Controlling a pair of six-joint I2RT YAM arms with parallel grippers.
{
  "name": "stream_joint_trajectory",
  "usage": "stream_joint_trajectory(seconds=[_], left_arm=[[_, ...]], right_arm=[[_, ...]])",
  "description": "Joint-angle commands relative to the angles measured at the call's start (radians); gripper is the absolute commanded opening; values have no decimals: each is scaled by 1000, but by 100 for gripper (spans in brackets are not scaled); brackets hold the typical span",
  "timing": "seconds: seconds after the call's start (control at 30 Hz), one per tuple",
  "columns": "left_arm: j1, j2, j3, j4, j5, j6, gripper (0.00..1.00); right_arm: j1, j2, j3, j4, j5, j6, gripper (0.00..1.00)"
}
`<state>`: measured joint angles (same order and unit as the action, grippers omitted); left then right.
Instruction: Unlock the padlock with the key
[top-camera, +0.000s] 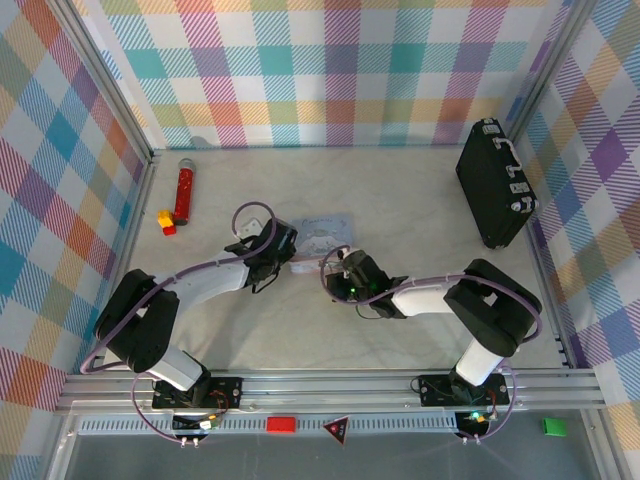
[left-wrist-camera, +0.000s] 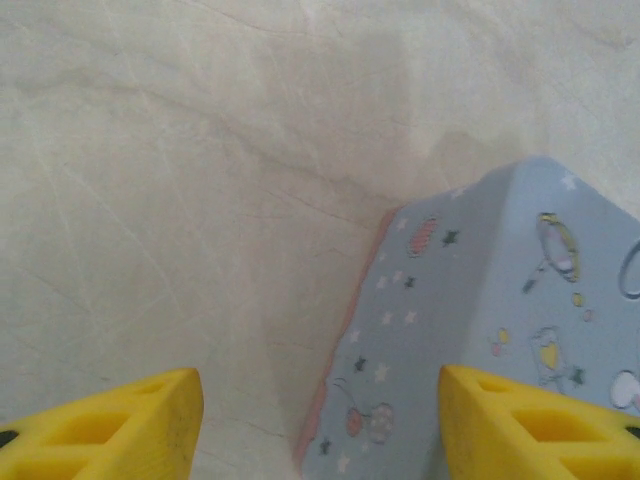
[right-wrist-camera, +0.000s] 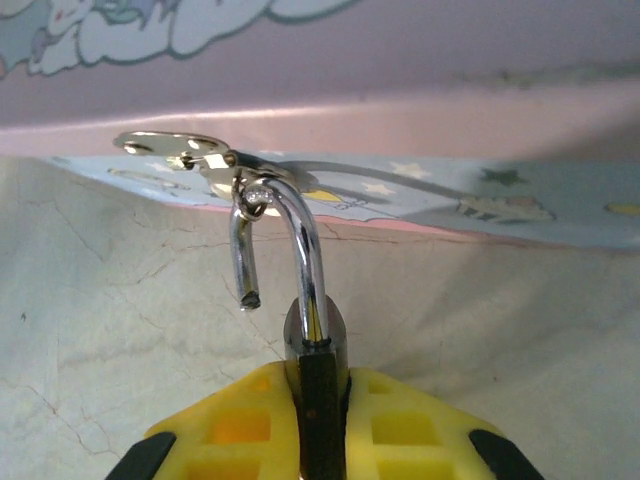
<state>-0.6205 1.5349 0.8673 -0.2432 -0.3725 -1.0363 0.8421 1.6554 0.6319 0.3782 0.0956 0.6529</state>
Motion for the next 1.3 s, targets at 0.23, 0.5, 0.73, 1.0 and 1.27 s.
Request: stream_joint_trajectory(seconds=[0.23, 0.5, 0.73, 1.0, 1.27], left_arm=[[-131, 4, -68, -238, -11, -83, 60], [-140, -183, -127, -78, -34, 45, 73], [1, -162, -69, 114, 203, 358, 88], [76, 57, 70, 178, 338, 415, 93], [65, 161, 122, 67, 226, 318, 89]], right_arm=[[-3, -13, -7, 68, 155, 256, 0], [-3, 17, 9, 90, 155, 296, 0], [-3, 39, 3, 152, 166, 322, 0], [-2, 74, 17, 182, 163, 399, 0], [-21, 81, 31, 151, 213, 349, 0]])
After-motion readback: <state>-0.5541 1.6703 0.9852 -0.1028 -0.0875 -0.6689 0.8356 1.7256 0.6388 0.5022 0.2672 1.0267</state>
